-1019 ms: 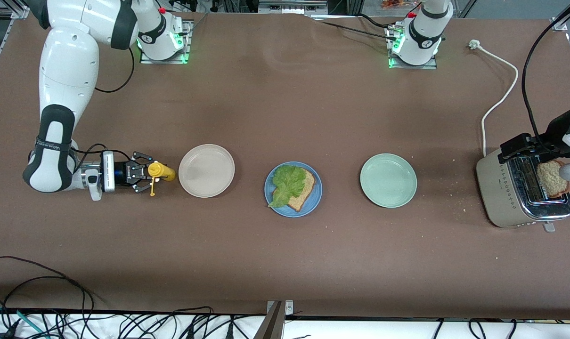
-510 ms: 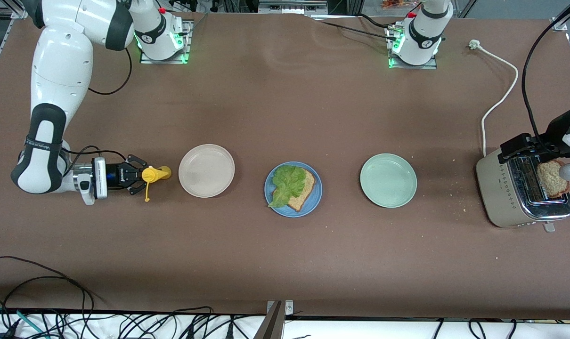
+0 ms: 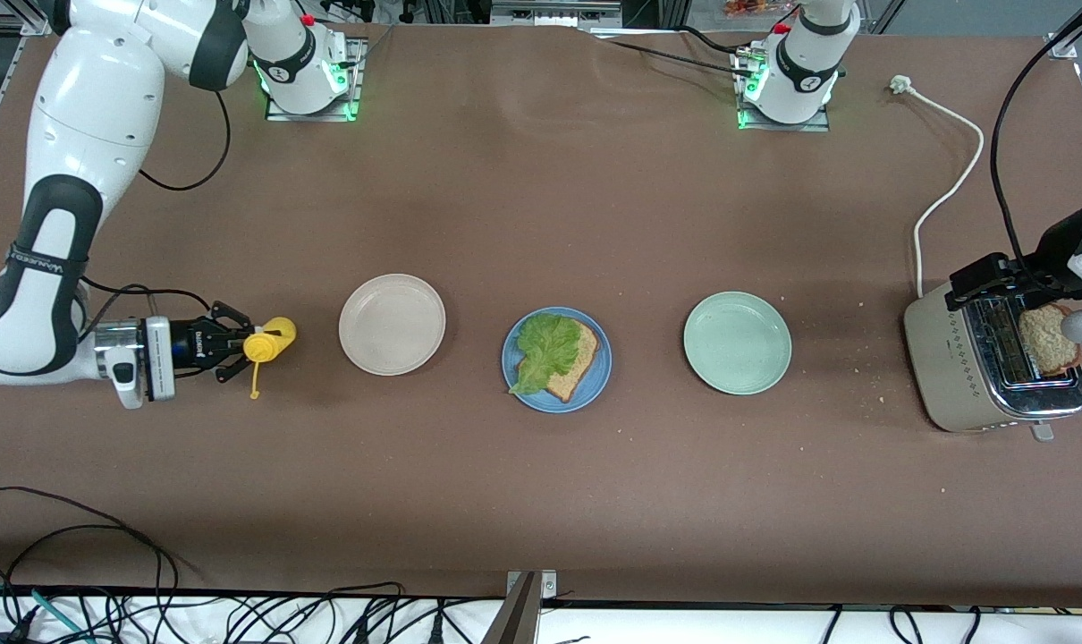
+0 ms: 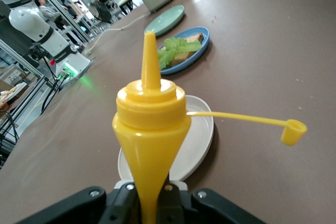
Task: Make sandwich in blue plate with both arms
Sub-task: 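Carry the upright bottle with the right gripper toward the blue plate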
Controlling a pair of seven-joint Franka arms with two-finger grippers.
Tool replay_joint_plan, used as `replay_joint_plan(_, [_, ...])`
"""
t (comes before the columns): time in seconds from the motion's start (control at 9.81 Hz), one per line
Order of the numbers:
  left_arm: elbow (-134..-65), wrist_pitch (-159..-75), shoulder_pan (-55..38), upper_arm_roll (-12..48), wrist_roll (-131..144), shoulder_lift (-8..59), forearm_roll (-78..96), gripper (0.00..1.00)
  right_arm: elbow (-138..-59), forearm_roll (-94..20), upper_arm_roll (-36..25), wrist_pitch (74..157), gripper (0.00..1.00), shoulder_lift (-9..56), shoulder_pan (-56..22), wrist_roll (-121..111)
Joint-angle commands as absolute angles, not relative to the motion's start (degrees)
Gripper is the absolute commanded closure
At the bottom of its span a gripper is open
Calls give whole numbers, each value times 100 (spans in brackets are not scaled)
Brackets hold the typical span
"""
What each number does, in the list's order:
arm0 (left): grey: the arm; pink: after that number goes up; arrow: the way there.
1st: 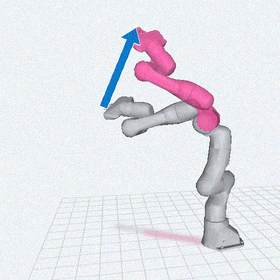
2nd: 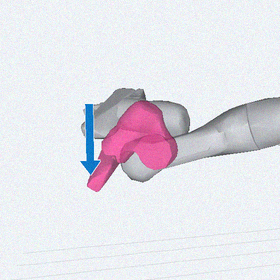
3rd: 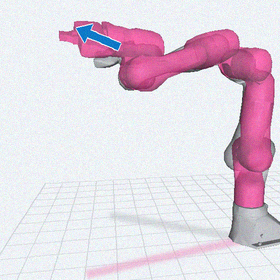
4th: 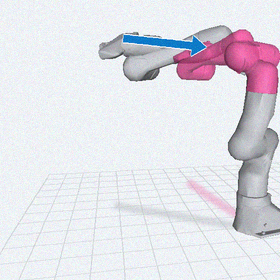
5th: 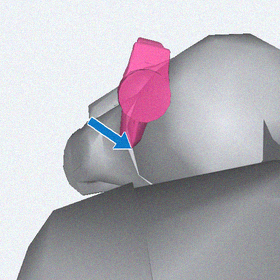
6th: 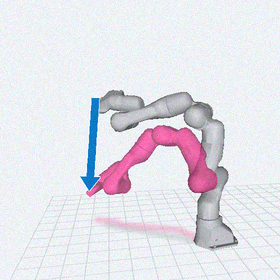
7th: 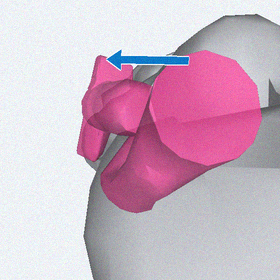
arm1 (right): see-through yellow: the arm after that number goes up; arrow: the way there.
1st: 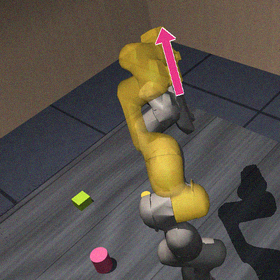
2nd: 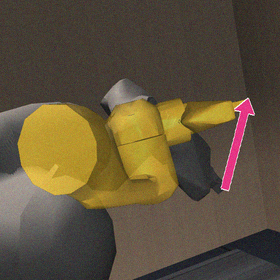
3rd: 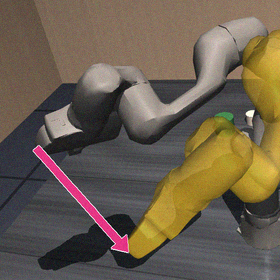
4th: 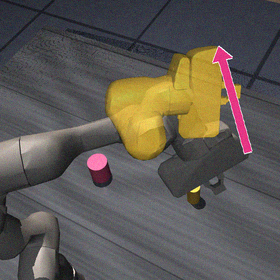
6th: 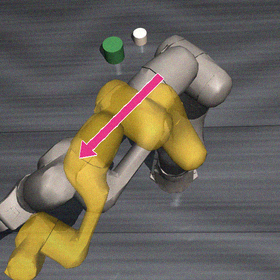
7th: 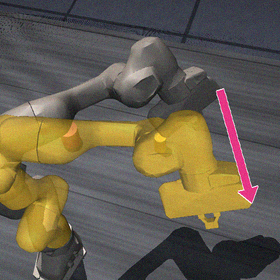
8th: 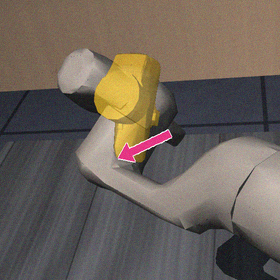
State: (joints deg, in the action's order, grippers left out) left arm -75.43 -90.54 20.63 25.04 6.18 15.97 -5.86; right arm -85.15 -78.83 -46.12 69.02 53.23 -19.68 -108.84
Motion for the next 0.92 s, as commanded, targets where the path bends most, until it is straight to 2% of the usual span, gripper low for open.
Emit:
replay_joint_plan(0.0, [-7453, -8947, 2057, 2479, 527, 1573, -492, 0, -7930, -7288, -4921, 6654, 92, 5107, -2039, -10013])
replay_joint_plan(0.1, [-7453, -8947, 2057, 2487, 527, 1573, -492, 0, -7588, -6999, -5026, 6671, 92, 5037, -2161, -9689])
replay_joint_plan(0.41, [-7453, -8947, 2057, 2479, 527, 1573, -492, 0, -6673, -6340, -6131, 6854, 91, 5045, -3309, -8713])
replay_joint_plan(0.61, [-7453, -8947, 2057, 2479, 527, 1573, -492, 0, -6609, -5716, -6686, 7380, 90, 5054, -4424, -8500])
replay_joint_plan(0.82, [-7453, -8947, 2057, 2479, 527, 1573, -492, 0, -6609, -5014, -6803, 7951, 90, 5080, -5243, -7817])
